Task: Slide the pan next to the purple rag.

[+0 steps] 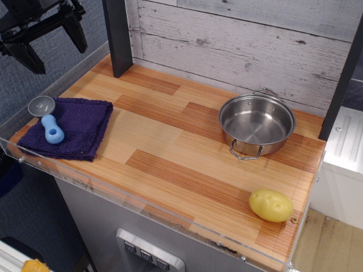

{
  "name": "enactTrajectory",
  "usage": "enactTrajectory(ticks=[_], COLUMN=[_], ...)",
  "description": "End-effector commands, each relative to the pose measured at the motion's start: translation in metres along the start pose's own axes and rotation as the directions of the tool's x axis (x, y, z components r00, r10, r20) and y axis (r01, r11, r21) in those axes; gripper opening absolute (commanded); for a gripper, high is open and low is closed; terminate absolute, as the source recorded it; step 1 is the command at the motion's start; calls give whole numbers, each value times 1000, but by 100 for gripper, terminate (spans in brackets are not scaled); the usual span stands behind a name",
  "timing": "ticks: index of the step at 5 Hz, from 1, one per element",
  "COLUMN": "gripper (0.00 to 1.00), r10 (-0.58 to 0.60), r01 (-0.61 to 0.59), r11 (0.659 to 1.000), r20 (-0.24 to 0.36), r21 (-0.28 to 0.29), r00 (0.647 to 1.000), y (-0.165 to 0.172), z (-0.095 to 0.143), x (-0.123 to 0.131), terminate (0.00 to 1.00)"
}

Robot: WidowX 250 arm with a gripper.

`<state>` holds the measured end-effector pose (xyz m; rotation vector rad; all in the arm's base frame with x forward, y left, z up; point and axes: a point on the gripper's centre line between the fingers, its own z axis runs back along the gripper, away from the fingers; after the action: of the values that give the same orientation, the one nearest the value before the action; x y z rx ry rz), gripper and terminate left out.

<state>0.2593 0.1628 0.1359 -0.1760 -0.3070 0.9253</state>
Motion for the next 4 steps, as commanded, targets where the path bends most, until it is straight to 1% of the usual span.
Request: enactTrajectory(ticks=[1,2,4], gripper=[100,100,100], r10=[0,-36,-108], r01=[0,36,107], r11=[1000,999,993], r20=[0,10,-10], r21=[0,-16,-56], r00=[1000,999,994], y=[0,-12,-54], z=[0,3,-4], x=[0,-3,-32], terminate=[0,0,0])
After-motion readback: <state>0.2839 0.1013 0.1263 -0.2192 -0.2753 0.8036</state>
